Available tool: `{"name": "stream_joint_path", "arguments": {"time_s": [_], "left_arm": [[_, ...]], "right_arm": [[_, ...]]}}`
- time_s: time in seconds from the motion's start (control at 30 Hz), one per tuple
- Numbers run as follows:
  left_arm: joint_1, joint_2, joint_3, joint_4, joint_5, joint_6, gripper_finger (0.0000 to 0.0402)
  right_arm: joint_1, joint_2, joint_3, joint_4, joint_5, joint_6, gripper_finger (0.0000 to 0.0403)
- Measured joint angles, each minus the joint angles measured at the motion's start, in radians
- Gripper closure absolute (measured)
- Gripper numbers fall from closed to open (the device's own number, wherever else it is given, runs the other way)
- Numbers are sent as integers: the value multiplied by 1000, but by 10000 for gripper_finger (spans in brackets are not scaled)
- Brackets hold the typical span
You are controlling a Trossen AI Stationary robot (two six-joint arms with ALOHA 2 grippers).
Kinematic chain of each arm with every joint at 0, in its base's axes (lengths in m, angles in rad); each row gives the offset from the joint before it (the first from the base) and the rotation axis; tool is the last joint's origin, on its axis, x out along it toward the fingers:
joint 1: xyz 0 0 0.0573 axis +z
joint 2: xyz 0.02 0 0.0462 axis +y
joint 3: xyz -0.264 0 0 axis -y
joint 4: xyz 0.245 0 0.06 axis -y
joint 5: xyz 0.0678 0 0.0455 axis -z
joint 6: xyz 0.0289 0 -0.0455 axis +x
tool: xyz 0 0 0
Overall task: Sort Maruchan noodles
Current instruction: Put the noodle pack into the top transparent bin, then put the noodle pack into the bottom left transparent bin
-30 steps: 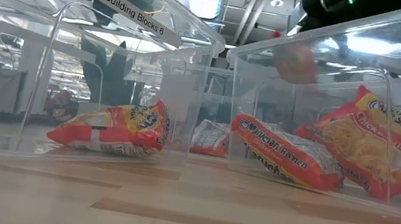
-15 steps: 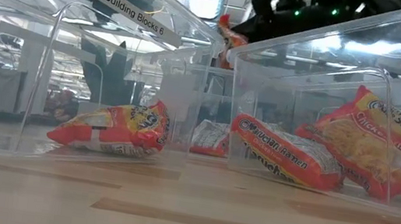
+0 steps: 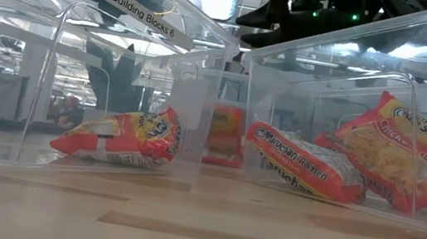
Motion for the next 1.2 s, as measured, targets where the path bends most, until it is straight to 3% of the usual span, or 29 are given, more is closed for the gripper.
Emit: {"name": "stream_joint_path", "arguments": {"time_s": [0.17, 0.33, 0.43, 0.53, 0.67, 1.0, 1.2], "left_arm": [[-1, 0, 0, 0, 32, -33, 198], [-47, -3, 52, -5, 429, -160, 198], [-135, -2, 116, -120, 493, -150, 198], [-251, 6, 220, -379, 407, -137, 198], [-438, 55, 344, -716, 195, -230, 198], [-946, 263, 517, -802, -51, -681, 198], [-1156, 425, 600, -970, -341, -957, 198]], "right_arm": [[0, -3, 0, -1, -5, -15, 124], [25, -56, 1, -83, -33, -84, 117], [44, -98, 0, -178, -32, -118, 117], [58, -137, 0, -281, -31, -121, 117], [68, -153, 0, -333, -27, -135, 117], [53, -142, 0, -379, -26, -127, 117], [52, -144, 0, -392, -25, -127, 117]]}}
